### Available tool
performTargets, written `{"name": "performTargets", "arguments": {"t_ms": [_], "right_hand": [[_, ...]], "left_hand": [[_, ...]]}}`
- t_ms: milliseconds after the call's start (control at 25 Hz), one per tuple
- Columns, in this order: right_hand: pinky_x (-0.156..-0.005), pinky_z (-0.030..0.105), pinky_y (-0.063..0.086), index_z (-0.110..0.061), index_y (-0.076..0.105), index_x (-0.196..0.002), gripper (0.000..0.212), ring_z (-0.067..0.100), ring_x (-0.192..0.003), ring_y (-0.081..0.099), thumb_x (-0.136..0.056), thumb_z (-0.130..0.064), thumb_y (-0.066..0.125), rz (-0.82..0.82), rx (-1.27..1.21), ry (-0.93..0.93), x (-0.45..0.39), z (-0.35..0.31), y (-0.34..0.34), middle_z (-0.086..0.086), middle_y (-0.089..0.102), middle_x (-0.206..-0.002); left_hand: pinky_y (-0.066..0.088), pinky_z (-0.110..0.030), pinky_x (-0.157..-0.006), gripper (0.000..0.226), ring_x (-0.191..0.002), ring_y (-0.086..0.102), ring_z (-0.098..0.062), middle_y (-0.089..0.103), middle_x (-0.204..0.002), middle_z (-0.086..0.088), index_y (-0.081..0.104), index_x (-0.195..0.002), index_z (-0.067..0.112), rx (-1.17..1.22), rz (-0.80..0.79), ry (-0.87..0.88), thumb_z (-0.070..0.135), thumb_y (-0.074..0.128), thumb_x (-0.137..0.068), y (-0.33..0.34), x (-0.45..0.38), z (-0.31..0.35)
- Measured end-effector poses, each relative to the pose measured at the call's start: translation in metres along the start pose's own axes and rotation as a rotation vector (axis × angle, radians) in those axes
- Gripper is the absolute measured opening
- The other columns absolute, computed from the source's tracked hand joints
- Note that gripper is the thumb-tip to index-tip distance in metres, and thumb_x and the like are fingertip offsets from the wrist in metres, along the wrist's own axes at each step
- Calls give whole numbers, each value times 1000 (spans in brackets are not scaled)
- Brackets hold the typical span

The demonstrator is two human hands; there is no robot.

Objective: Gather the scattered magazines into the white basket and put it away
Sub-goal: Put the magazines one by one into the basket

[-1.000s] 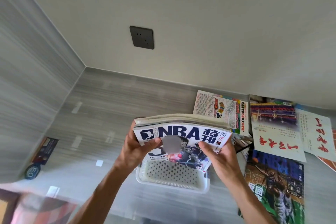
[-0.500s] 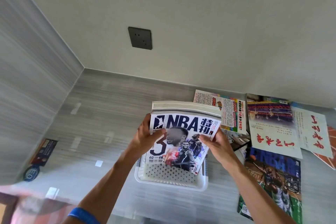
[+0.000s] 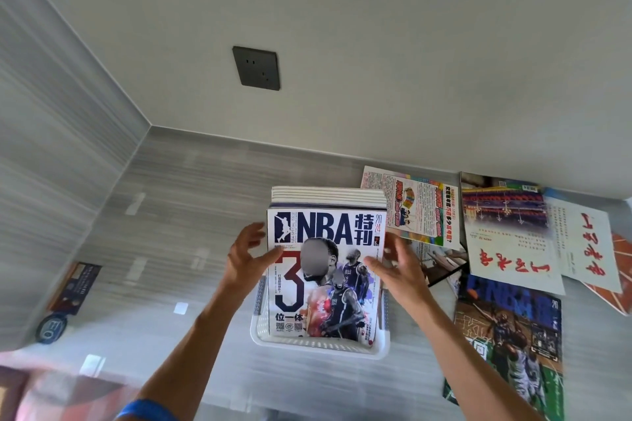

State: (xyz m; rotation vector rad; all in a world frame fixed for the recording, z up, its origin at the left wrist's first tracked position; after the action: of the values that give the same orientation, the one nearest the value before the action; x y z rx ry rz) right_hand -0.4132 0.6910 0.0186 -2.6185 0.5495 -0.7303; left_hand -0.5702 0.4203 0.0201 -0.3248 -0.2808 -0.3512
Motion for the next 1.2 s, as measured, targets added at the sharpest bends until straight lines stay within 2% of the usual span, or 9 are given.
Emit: {"name": "performTargets", "arguments": {"t_ms": [120,280,400,560,720,800,880,1000,1200], "right_hand": [[-71,39,58,-27,37,-134,63,10,-89,63,-83,-36,73,-104,-16,280,40,51,17,-8,55,-122],[-58,37,62,-17,36,-138,48,29,-77,72,-95,-6,53,-220,-229,562,86,96,55,17,56,-116],[-62,35,63,-17,33,-146,67,24,-91,65,-89,10,55,-106,-340,549,60,89,58,9,55,-109],[-62,33,63,-25,34,-148,79,21,-104,60,-84,10,64,-87,-477,432,0,50,60,10,43,-142],[-90,44,57,-34,54,-124,38,42,-115,59,-90,-21,66,-169,-584,258,-36,12,59,23,54,-132],[-100,50,50,-34,58,-113,22,37,-117,59,-91,-33,64,-112,-491,219,-30,17,43,17,62,-124],[-105,46,46,-26,55,-124,32,22,-119,59,-93,-34,60,0,-288,202,-12,43,14,7,61,-132],[-91,35,53,-20,49,-135,42,21,-106,65,-94,-26,57,100,66,238,29,95,-32,10,62,-132],[-81,34,59,-19,45,-138,45,27,-104,67,-95,-19,58,182,178,221,66,140,-70,12,61,-131]], "left_hand": [[55,-29,-69,54,-102,65,-25,66,-117,-8,56,-122,23,29,-85,-261,-6,69,-79,-3,41,-52],[57,-36,-66,52,-93,71,-28,78,-96,-1,69,-101,25,-1,-143,-318,-17,50,-76,12,69,-71],[54,-34,-63,51,-85,69,-23,78,-91,0,69,-99,24,90,-82,-356,-19,51,-78,10,60,-66],[55,-44,-75,59,-91,68,-24,74,-99,-1,63,-115,33,182,55,-424,-16,52,-84,1,30,-55],[53,-55,-87,54,-98,62,-28,67,-112,-4,59,-126,25,219,167,-468,-12,55,-87,-6,-15,-44],[55,-44,-80,47,-95,62,-28,66,-113,-10,59,-124,19,142,213,-453,-10,57,-88,-5,-25,-43],[52,-35,-71,42,-92,61,-33,65,-115,-17,55,-124,17,3,253,-398,-5,56,-88,2,-18,-47],[45,-37,-65,37,-89,60,-43,62,-114,-27,47,-128,18,-194,371,-342,11,53,-92,8,14,-62],[47,-41,-73,45,-89,55,-31,60,-117,-19,52,-117,25,-116,381,-351,-6,45,-85,16,16,-63]]}}
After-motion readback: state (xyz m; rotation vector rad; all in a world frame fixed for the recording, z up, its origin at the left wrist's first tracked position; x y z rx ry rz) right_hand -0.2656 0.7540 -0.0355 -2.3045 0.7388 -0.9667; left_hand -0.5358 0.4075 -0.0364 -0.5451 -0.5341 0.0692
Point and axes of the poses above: each hand's wrist, its own x-axis away from the middle knuckle, its own y-axis out of the palm, z = x × y, the point moved 6 cm from there along -x, towards the middle knuckle
